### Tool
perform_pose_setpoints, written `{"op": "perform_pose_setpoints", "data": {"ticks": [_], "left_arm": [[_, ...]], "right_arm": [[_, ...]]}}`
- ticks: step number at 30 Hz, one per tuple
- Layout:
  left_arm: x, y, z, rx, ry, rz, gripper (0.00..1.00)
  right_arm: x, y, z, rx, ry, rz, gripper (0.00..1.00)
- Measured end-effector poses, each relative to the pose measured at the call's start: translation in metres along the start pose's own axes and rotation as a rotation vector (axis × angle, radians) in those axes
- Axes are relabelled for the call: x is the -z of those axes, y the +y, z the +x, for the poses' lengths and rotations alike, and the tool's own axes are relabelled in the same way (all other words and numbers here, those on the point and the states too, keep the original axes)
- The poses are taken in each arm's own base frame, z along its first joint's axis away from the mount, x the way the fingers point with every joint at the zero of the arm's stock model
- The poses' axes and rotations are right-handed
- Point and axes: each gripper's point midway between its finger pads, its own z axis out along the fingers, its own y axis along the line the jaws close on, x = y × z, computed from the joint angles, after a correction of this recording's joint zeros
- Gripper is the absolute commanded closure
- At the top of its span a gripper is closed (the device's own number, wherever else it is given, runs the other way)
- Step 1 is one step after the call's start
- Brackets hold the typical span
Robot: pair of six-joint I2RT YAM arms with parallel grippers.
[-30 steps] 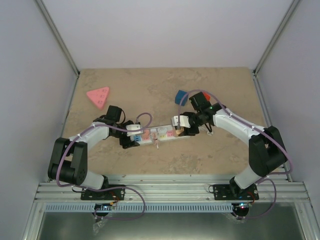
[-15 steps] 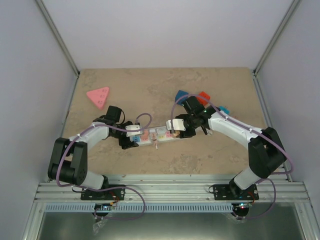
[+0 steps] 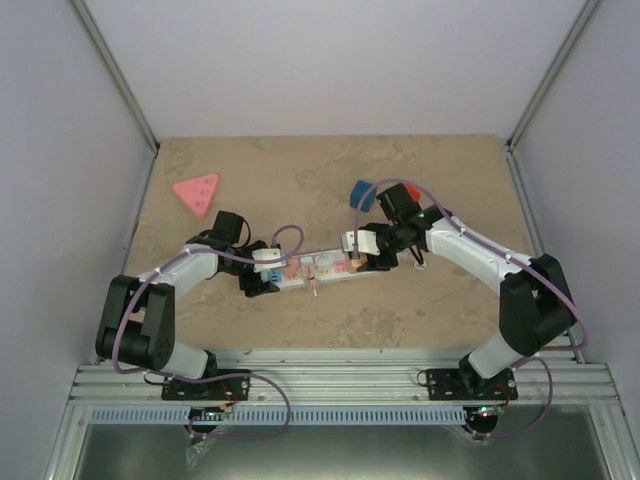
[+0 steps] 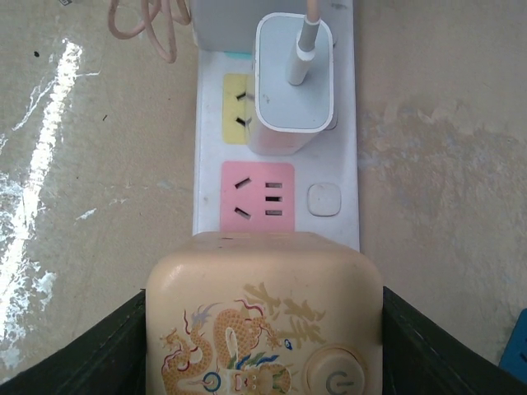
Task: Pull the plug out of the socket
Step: Remove the plug from the socket.
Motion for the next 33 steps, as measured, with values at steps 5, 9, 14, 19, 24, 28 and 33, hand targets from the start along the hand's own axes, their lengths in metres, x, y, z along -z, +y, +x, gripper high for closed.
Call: {"op": "perform_pose_setpoints", "data": {"ticks": [5,9,14,19,24,28,33], "left_arm": [[0.0000,0.0002,0.0008,0.009,0.004,-0.001,1.00],[-0.0002,-0.0015,0.0030,0.019,0.013,0.006,1.00],[-0.0006,-0.0024,0.0036,0.024,0.015,0.010,1.00],[-0.0006,-0.0024,0.0036,0.026,0.015,0.010,1.00],[-0.0009,-0.0014,0.0039,0.027,0.018,0.015,1.00],[-0.0013,-0.0011,0.0040,0.027,0.018,0.015,1.00],[-0.0014,-0.0012,0.0051,0.022,0.025,0.014,1.00]], "right_arm": [[-0.0013,-0.0033,0.0006,0.012,0.005,0.023,0.74],[-0.0058,0.0027,0.0023,0.047,0.013,0.058,0.74],[-0.0056,0.0031,0.0017,0.061,0.014,0.076,0.74],[-0.0055,0.0022,0.0019,0.066,0.016,0.083,0.74],[-0.0067,0.0032,0.0022,0.087,0.025,0.102,0.74],[-0.0066,0.0038,0.0025,0.091,0.026,0.099,0.73],[-0.0006,0.0020,-0.0017,0.063,0.014,0.030,0.72]]}}
